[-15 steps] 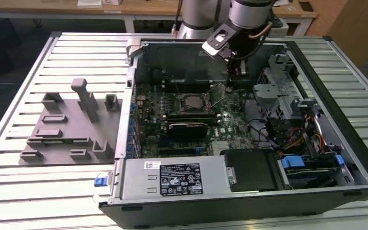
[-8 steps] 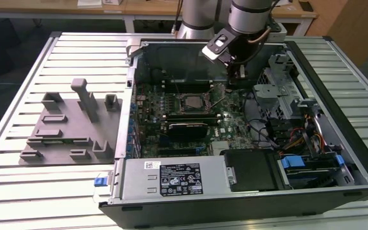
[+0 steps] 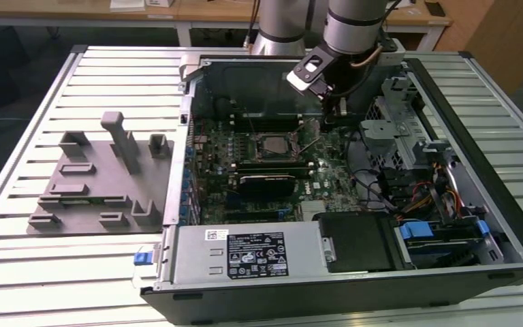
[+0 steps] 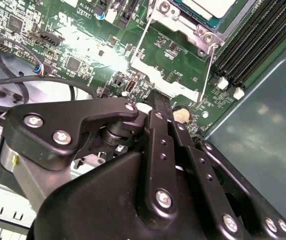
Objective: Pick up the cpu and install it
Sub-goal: 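Close the cpu cover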
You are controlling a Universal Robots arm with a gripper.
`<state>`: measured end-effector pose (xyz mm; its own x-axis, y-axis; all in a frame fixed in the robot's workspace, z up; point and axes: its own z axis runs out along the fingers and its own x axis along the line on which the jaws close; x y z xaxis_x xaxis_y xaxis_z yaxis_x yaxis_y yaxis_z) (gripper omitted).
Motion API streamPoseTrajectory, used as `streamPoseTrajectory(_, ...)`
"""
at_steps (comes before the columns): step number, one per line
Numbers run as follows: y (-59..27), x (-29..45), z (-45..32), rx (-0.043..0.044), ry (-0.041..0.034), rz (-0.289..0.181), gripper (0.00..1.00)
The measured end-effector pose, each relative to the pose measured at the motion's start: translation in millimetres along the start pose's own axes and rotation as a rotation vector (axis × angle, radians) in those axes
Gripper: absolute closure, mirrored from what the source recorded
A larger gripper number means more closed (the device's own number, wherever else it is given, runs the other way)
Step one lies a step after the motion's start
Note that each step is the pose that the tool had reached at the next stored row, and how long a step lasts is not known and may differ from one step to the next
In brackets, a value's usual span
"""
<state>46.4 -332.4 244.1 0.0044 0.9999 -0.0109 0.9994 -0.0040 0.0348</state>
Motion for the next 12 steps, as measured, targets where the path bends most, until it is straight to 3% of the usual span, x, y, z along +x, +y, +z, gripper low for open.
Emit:
streamPoseTrajectory(6, -1.5, 0.0, 0.1, -0.0001, 0.0004, 0.000, 0.89)
streamPoseTrajectory(12, -12.5, 0.0, -0.4, -0.0020, 0.0004, 0.000, 0.89)
